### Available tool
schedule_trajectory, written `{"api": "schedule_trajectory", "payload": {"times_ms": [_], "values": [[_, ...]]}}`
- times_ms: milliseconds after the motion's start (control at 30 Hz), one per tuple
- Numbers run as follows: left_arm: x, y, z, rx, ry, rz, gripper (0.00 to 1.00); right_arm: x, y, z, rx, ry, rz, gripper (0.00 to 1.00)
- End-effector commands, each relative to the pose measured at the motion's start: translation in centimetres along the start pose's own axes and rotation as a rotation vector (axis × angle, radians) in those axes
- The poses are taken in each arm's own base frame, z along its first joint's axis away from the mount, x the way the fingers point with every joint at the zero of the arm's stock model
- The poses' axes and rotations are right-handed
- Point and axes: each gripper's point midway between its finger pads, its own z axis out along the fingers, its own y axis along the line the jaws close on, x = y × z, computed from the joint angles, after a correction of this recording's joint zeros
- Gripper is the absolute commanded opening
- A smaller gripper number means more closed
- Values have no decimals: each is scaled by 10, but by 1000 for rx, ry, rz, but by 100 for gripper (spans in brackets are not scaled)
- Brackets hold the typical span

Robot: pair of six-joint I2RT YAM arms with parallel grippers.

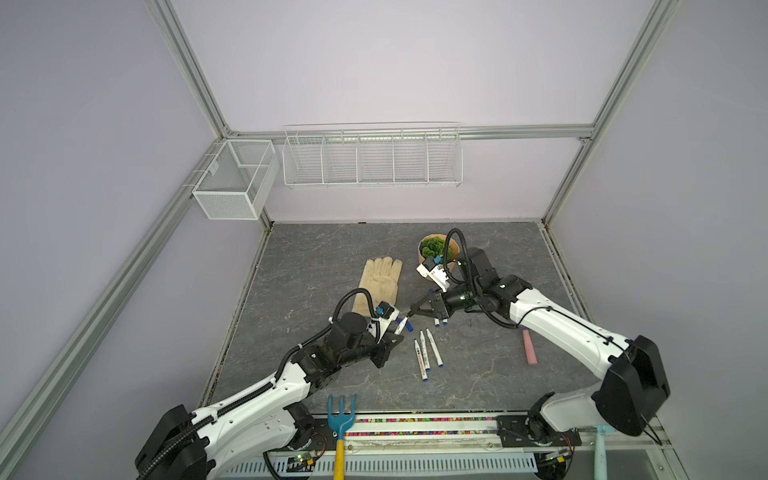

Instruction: Insert the pens into the pen caps

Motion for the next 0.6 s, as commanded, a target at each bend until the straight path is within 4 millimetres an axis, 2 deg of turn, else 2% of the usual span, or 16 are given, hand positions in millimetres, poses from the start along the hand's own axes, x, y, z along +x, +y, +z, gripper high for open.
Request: {"api": "schedule_trajectory", "payload": {"times_ms": [0,233,567], "values": [[5,0,1,0,11,26,0,-8,10,-8,-26,-42,-42,6],[4,0,0,-1,4,30,0,1,-2,3,-14,3,-10,7],[3,0,0,-2,-1,34,0,11,-1,17,-7,56,-22,6]]}}
